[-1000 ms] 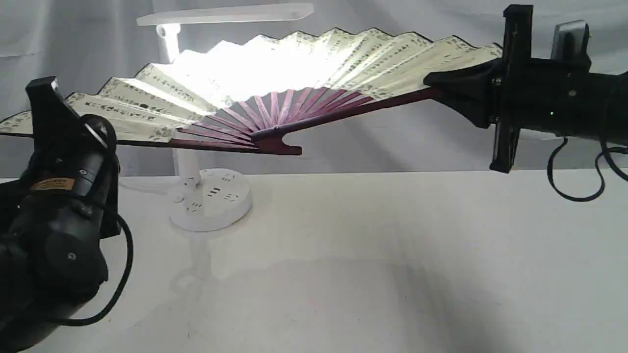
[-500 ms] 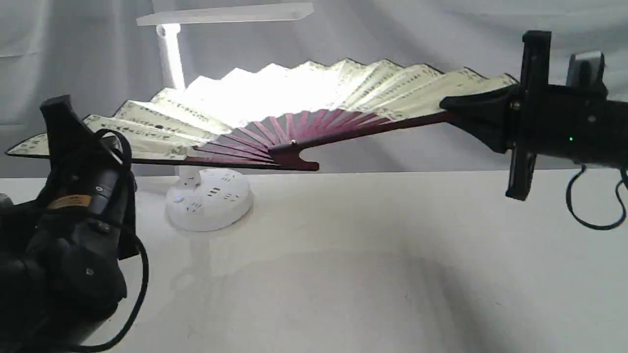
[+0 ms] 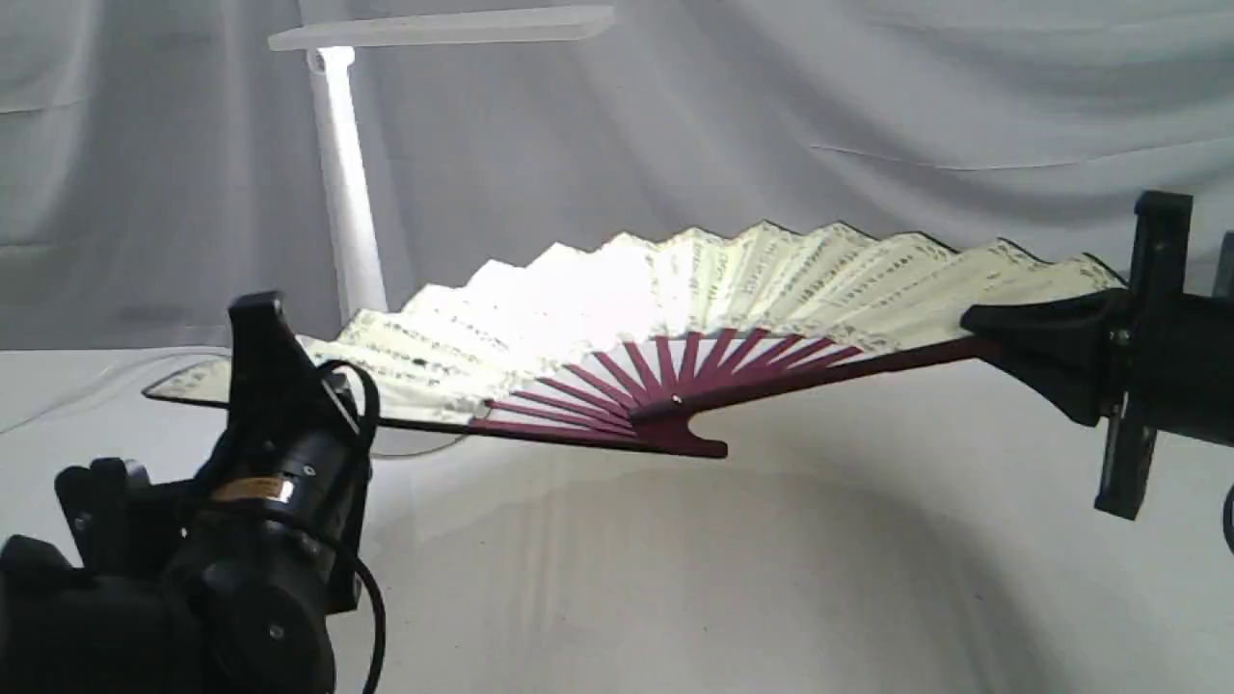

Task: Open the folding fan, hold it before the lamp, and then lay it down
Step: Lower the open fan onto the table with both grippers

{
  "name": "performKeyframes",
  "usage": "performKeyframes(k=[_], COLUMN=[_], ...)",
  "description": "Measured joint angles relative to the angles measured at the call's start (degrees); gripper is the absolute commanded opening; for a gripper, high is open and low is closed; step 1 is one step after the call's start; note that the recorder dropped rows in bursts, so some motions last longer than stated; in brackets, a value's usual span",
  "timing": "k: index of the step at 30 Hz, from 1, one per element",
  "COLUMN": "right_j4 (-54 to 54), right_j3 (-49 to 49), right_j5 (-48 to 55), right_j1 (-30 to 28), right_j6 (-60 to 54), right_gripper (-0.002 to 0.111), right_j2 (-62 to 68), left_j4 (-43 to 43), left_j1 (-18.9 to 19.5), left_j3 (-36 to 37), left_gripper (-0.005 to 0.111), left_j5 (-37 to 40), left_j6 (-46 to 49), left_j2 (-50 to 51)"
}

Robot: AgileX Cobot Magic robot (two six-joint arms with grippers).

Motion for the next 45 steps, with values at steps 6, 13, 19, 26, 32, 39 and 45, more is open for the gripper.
performKeyframes(k=[6, 13, 19, 26, 32, 39, 45], right_j4=[-0.83, -1.25, -0.41, -0.65, -0.9, -1.0, -1.11], right_j3=[4.76, 8.6, 8.64, 8.91, 8.91, 8.91, 8.48], right_j5=[-0.23, -0.13, 0.78, -0.35, -2.11, -5.92, -8.28], right_j1=[-3.7, -8.27, -11.91, -14.85, -15.34, -15.34, -15.62], right_j6=[-3.8, -6.52, -8.14, -9.55, -12.48, -15.89, -18.74], right_gripper=[0.0, 0.0, 0.0, 0.0, 0.002, 0.034, 0.062], right_j2=[0.0, 2.98, 8.38, 13.47, 14.65, 14.65, 14.65], left_j4=[-0.87, -0.75, 3.82, 8.56, 9.61, 10.56, 14.55], left_j1=[-2.96, -6.04, -6.26, -6.26, -6.26, -6.3, -5.65], left_j3=[0.0, -2.23, -8.21, -12.35, -12.58, -12.58, -12.58], left_gripper=[0.0, 0.0, 0.005, 0.02, 0.035, 0.062, 0.066], left_j5=[1.44, 1.78, 1.91, 1.91, 5.51, 7.47, 10.06], left_j6=[-3.78, -9.18, -9.57, -10.31, -10.51, -10.07, -1.87], left_j2=[5.14, 11.74, 16.76, 21.24, 22.81, 23.18, 23.18])
